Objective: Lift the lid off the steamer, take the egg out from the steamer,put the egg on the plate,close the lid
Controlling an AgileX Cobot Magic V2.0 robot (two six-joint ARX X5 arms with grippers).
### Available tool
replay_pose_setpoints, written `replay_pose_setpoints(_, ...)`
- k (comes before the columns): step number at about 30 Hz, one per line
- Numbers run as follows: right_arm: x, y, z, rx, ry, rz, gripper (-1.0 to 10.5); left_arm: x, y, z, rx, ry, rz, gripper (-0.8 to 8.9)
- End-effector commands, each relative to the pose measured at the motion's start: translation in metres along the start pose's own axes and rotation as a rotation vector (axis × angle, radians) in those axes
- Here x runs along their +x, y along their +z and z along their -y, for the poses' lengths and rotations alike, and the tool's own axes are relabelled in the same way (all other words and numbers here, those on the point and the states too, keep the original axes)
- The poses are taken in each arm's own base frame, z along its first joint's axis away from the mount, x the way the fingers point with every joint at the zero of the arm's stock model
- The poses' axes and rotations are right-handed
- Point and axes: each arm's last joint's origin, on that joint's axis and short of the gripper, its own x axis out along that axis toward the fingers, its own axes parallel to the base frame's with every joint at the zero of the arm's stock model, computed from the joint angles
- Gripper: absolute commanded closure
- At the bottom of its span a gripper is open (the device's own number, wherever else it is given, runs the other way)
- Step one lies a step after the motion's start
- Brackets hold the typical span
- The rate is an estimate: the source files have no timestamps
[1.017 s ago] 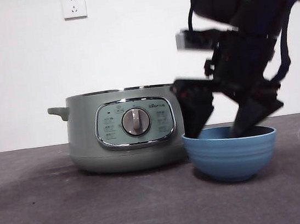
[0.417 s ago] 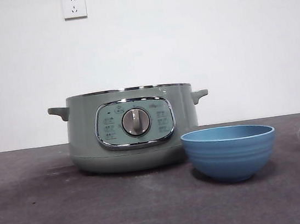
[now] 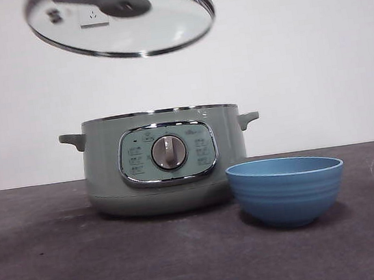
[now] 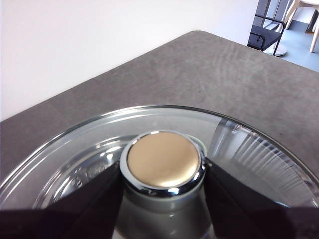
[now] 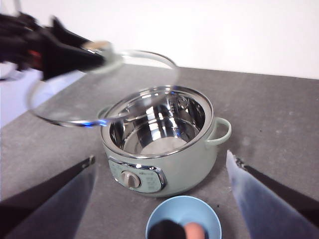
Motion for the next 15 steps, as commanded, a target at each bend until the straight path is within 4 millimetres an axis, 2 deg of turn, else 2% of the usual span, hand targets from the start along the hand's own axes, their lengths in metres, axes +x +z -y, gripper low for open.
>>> replay_pose_setpoints(1, -0.002, 0.0, 0.0, 0.011, 0.001, 0.007, 5.1, 0.014, 0.004, -0.004, 0.031, 0.002, 0.056, 8.21)
replay_pose_setpoints(8, -0.002, 0.0, 0.0, 0.011, 0.001, 0.003, 5.1, 0.054, -0.017, -0.014, 0.017, 0.005, 0.012, 8.21)
replay_pose_setpoints(15, -0.002, 0.0, 0.0, 0.018, 0.001, 0.003, 5.1, 0.074, -0.028, -0.02, 0.016, 0.021, 0.006, 8.21)
